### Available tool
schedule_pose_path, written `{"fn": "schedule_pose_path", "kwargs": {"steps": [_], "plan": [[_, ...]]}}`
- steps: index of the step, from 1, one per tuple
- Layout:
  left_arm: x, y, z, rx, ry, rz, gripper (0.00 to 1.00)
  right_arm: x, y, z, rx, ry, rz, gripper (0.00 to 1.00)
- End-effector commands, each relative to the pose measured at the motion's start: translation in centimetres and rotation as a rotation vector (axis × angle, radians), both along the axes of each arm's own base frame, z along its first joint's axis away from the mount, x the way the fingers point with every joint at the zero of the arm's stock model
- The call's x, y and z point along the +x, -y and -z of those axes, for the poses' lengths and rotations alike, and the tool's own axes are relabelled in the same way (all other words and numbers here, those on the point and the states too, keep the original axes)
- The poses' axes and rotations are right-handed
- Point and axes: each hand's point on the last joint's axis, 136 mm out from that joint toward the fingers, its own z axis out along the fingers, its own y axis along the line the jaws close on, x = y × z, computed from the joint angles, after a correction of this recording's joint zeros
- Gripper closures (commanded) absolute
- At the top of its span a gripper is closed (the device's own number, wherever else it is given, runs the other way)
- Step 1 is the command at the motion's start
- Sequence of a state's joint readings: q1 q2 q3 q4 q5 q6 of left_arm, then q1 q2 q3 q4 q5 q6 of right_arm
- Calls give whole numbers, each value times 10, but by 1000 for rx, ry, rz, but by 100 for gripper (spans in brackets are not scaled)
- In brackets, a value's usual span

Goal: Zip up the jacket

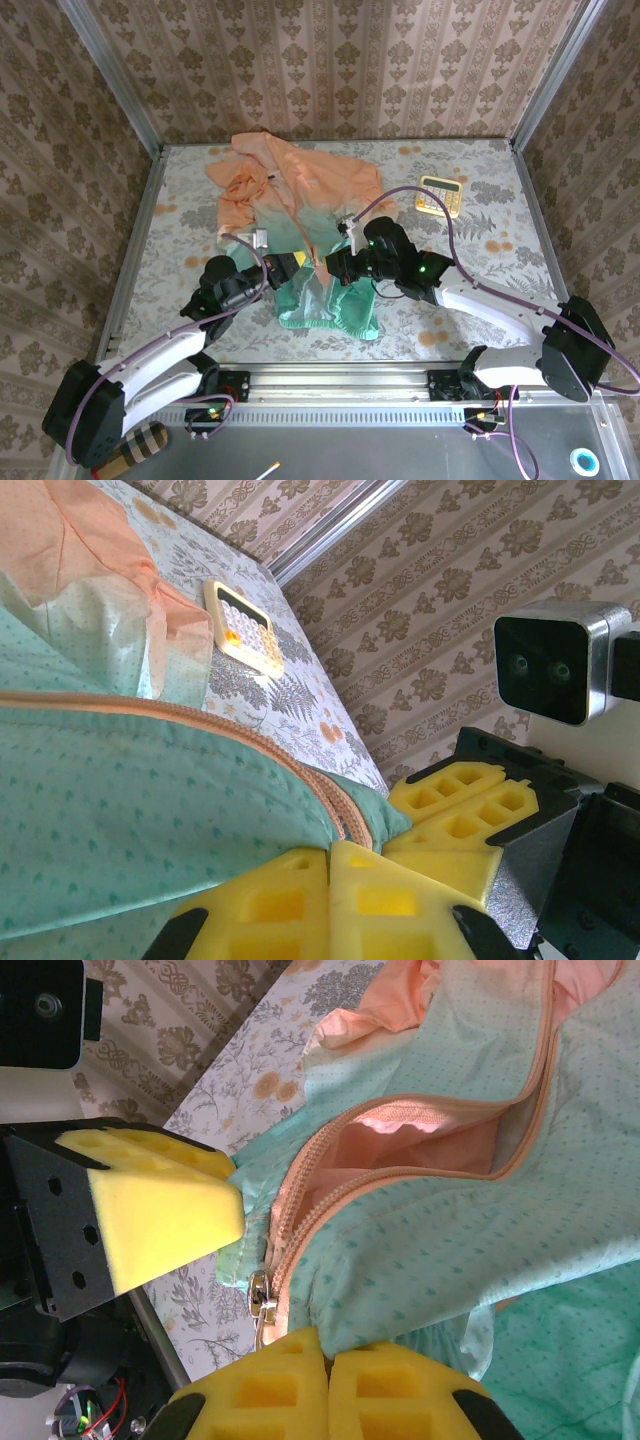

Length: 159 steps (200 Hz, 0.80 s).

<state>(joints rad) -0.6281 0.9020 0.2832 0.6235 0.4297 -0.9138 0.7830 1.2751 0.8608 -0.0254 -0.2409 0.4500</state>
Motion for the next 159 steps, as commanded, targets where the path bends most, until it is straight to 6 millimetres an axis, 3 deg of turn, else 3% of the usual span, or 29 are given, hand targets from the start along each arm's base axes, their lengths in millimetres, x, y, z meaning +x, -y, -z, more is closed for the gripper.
{"fn": "schedule_pose_path", "kwargs": {"steps": [1,159], "plan": [[-7,0,-7,-33,20,18,100,4,1,-9,30,16,21,100],[-7,-7,-5,-58,15,-27,100,6,0,-6,29,1,31,100]]}}
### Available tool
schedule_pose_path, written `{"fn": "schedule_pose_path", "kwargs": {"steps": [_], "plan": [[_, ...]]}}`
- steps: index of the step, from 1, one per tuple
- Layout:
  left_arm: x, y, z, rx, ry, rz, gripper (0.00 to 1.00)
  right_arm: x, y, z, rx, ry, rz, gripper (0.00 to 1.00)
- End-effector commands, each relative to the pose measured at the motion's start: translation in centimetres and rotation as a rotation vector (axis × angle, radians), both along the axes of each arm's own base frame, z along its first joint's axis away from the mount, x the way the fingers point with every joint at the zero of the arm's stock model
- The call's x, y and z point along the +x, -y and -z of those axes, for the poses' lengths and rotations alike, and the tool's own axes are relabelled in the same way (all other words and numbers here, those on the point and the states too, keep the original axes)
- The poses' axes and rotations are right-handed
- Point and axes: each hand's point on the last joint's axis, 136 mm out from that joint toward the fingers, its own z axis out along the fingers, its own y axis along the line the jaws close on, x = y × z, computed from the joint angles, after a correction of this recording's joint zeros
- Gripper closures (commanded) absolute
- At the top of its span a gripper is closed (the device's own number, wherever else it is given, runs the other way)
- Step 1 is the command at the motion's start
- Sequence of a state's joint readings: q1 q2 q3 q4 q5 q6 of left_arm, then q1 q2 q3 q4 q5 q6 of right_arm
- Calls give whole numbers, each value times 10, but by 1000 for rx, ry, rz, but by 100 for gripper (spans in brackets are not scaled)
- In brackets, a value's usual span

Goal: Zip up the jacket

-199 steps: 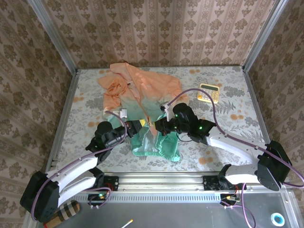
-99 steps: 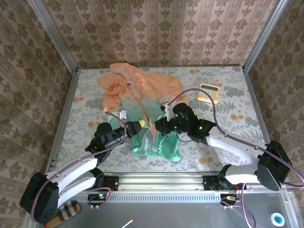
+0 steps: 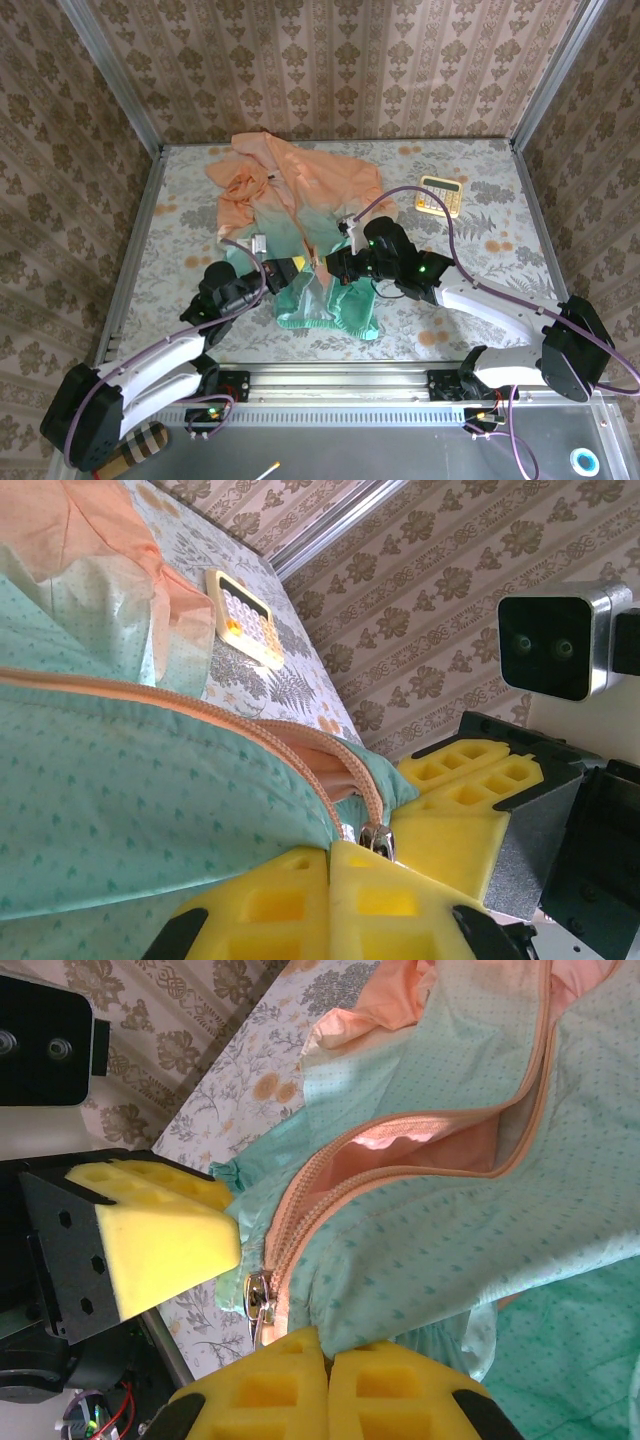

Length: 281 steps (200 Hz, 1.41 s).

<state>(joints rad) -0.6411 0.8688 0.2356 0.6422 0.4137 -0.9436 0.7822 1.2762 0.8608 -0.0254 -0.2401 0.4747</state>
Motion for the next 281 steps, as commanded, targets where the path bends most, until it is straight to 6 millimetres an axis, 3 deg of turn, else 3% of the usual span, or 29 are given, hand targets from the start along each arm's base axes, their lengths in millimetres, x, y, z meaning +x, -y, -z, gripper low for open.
{"fn": "schedule_pose_path", "kwargs": {"steps": [1,123,281], "plan": [[0,-3,-13,-42,38,-23,100,6,0,-6,19,20,18,100],[2,-2,-26,-75,55,-19,100,4,-4,-2,28,5,2,100],[2,0,-26,-81,55,-13,100,4,-6,-1,31,-4,-5,100]]}}
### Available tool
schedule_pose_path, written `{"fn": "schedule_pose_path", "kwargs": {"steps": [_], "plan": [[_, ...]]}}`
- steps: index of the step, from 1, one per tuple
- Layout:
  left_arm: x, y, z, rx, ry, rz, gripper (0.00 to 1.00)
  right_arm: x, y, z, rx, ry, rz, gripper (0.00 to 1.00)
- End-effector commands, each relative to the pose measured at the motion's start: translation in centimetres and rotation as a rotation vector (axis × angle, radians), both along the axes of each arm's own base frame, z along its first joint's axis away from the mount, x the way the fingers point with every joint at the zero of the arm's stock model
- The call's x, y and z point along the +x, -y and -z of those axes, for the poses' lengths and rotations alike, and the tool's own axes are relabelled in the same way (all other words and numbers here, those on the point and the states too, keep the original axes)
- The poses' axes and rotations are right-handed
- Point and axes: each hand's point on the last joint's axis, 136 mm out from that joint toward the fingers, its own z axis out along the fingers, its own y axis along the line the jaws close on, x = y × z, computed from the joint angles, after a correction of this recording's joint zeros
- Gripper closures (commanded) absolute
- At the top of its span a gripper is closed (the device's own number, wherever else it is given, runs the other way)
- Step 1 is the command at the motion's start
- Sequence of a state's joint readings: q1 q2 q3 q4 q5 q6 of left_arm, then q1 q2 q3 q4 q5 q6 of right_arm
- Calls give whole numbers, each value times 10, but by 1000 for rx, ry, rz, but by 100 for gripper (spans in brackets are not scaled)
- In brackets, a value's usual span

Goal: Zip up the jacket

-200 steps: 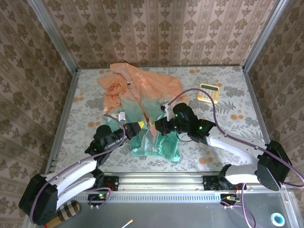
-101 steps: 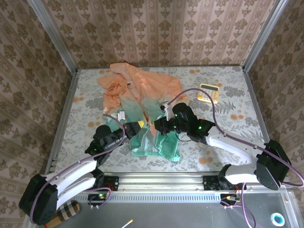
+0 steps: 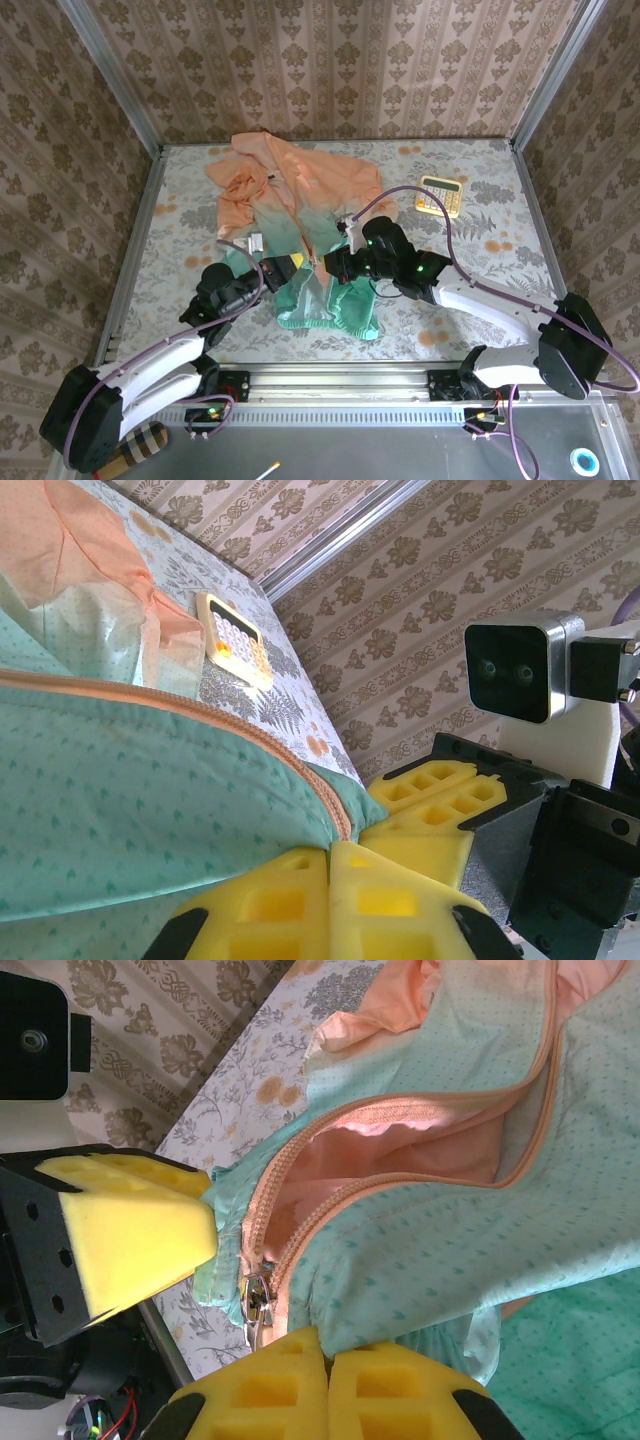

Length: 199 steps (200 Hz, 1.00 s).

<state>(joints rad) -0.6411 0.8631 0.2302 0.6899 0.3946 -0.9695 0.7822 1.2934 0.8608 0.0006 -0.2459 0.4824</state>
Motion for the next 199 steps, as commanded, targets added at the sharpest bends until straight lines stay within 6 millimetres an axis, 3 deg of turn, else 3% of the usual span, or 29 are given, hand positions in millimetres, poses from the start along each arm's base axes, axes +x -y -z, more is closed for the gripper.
{"fn": "schedule_pose_path", "kwargs": {"steps": [1,199], "plan": [[-1,2,-16,-40,39,7,100,2,-3,-2,20,-3,-4,100],[-3,2,-2,-28,-4,7,100,9,-5,-6,57,-8,35,100]]}}
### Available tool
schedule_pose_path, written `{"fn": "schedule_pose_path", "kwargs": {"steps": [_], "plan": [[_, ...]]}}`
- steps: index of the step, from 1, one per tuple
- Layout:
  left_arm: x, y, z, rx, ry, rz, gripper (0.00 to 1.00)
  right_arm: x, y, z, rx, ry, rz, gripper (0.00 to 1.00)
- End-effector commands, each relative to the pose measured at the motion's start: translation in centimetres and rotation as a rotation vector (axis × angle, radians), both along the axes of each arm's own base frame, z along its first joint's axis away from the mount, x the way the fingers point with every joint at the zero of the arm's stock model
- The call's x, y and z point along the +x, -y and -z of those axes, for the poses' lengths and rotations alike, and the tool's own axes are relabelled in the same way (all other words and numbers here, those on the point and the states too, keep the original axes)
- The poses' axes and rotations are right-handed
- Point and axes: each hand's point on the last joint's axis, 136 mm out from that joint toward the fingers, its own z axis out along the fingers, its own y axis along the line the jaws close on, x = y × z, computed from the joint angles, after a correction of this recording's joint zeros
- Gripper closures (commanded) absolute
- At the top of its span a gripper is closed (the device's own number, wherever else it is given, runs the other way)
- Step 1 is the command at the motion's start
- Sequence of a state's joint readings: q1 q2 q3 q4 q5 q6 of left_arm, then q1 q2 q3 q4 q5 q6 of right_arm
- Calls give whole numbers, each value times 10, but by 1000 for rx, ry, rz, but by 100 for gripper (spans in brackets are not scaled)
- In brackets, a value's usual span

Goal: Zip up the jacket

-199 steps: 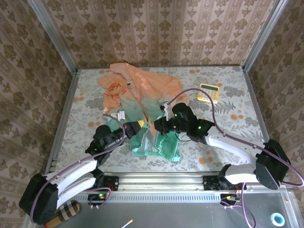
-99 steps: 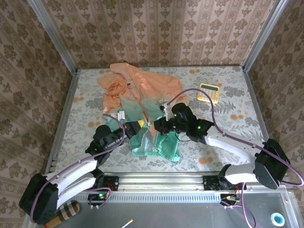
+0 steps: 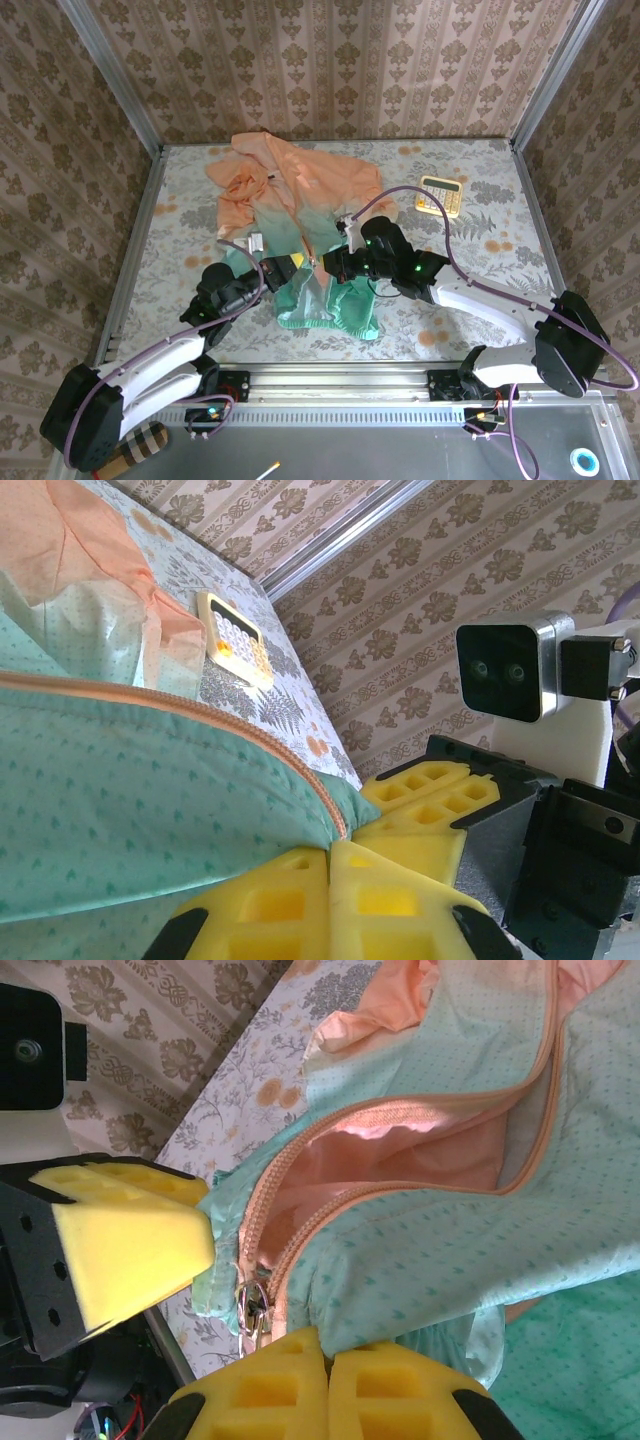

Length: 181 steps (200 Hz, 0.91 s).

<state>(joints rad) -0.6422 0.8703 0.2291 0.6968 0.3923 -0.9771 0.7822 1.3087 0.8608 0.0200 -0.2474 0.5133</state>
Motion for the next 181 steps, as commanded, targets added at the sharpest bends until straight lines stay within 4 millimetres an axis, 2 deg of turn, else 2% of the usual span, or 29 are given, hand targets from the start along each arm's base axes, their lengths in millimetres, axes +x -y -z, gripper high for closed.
{"fn": "schedule_pose_path", "kwargs": {"steps": [1,85,181], "plan": [[-3,2,-3,-25,3,8,100,7,-3,-8,40,14,23,100],[-9,6,4,-16,-22,10,100,9,0,0,12,5,73,100],[-10,3,26,75,-95,-41,100,9,-2,7,-25,-4,121,100]]}}
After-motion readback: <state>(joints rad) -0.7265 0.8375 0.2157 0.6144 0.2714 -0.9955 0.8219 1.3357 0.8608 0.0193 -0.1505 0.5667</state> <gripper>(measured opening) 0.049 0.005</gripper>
